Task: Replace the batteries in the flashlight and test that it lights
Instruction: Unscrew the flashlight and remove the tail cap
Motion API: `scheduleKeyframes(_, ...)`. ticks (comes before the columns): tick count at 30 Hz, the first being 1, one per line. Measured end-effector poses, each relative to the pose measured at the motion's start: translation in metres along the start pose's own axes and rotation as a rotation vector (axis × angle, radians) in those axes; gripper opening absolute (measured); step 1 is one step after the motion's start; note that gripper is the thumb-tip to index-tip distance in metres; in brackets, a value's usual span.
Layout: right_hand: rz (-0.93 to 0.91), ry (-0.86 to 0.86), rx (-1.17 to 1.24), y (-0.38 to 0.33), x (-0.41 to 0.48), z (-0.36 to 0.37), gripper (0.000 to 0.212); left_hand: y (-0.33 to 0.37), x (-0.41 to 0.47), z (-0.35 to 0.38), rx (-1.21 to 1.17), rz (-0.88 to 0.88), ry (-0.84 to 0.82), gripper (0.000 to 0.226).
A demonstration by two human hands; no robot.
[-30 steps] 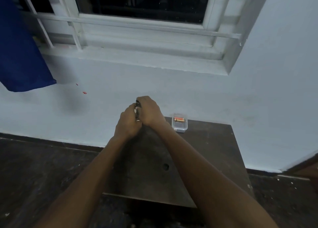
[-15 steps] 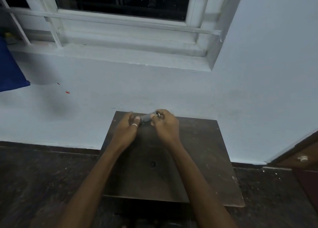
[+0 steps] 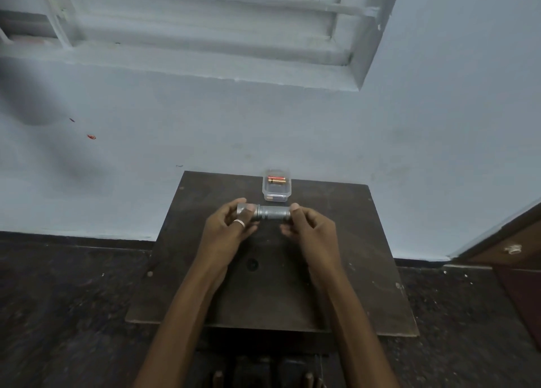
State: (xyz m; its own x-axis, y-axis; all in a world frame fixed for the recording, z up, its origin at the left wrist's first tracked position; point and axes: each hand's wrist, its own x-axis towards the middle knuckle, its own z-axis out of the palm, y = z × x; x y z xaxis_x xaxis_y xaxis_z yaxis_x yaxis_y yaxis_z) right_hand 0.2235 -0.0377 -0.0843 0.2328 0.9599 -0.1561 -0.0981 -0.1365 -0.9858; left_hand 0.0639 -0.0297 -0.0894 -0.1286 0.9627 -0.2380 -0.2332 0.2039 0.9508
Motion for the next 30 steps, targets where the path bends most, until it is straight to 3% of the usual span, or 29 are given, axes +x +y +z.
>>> scheduleKeyframes(7,-0.1,0.0,-0.262,0.001,0.008,0.003,0.031,-0.008,0.002,-0.004,-0.096,0.027,0.051,0.025)
scheduleKeyframes(11,-0.113,0.004,-0.287,0.001,0.011,0.008,0.034,-0.006,0.005,-0.01,-0.096,0.041,0.049,0.017)
scheduleKeyframes(23,-0.102,0.046,-0.248,0.003,0.021,0.014,0.039,-0.01,0.02,-0.005,-0.013,0.036,0.081,0.031)
scheduleKeyframes(30,-0.205,-0.104,-0.278,0.002,0.022,0.009,0.015,-0.007,0.021,-0.011,-0.042,0.01,0.131,0.033)
